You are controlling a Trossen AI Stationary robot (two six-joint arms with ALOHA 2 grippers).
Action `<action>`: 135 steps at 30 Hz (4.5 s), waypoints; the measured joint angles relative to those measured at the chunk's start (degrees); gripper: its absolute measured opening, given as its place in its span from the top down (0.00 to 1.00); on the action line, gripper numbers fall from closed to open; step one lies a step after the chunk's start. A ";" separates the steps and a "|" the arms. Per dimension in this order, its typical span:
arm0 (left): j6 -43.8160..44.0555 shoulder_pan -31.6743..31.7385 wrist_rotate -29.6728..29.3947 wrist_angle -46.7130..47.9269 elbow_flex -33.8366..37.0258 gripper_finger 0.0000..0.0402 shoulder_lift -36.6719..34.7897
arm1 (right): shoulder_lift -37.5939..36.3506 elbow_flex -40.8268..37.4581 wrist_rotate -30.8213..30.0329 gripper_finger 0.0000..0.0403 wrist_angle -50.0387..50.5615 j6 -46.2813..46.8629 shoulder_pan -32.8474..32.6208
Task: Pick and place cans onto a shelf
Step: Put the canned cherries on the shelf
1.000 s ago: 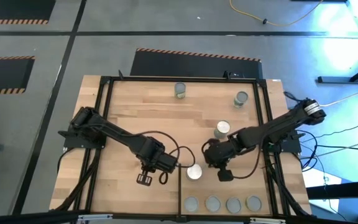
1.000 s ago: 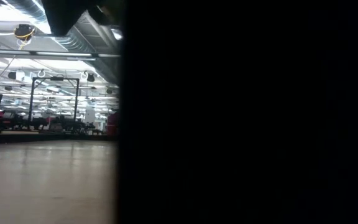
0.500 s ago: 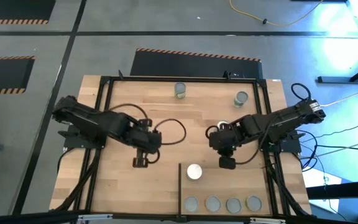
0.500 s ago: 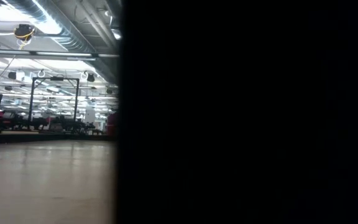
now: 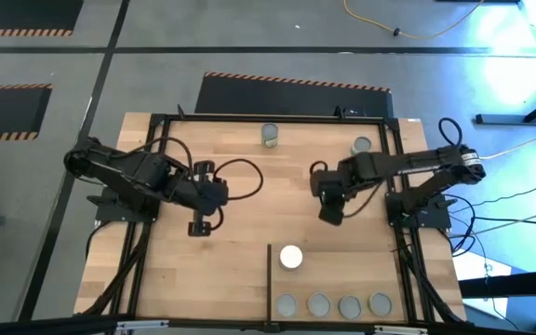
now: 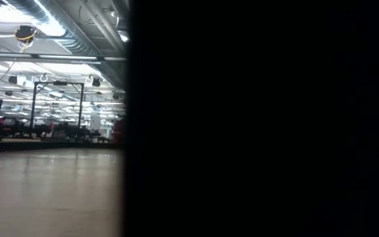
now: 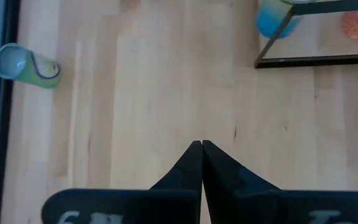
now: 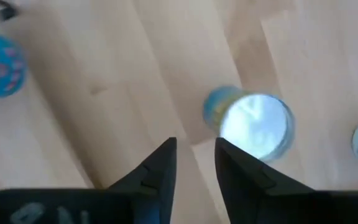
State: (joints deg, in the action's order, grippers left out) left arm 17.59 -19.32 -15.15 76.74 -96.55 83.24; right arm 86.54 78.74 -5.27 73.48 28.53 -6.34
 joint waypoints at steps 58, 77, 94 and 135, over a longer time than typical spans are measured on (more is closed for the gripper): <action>1.88 9.82 1.13 0.45 0.02 1.00 0.09 | 0.31 -16.90 1.53 1.00 -15.37 -19.25 9.50; 1.30 9.80 1.29 0.89 0.02 1.00 0.11 | 0.26 -1.43 2.28 1.00 0.55 -15.30 2.92; -4.33 9.80 1.27 0.83 0.02 1.00 0.11 | 4.43 7.31 4.46 1.00 -1.98 2.26 -20.35; -4.75 9.77 1.31 0.82 0.02 1.00 0.11 | 17.35 15.52 9.71 0.93 -5.10 -1.73 -26.82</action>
State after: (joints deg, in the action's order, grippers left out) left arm 12.84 -9.55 -13.83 77.56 -96.53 83.35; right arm 103.90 94.26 4.44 68.37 26.80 -33.17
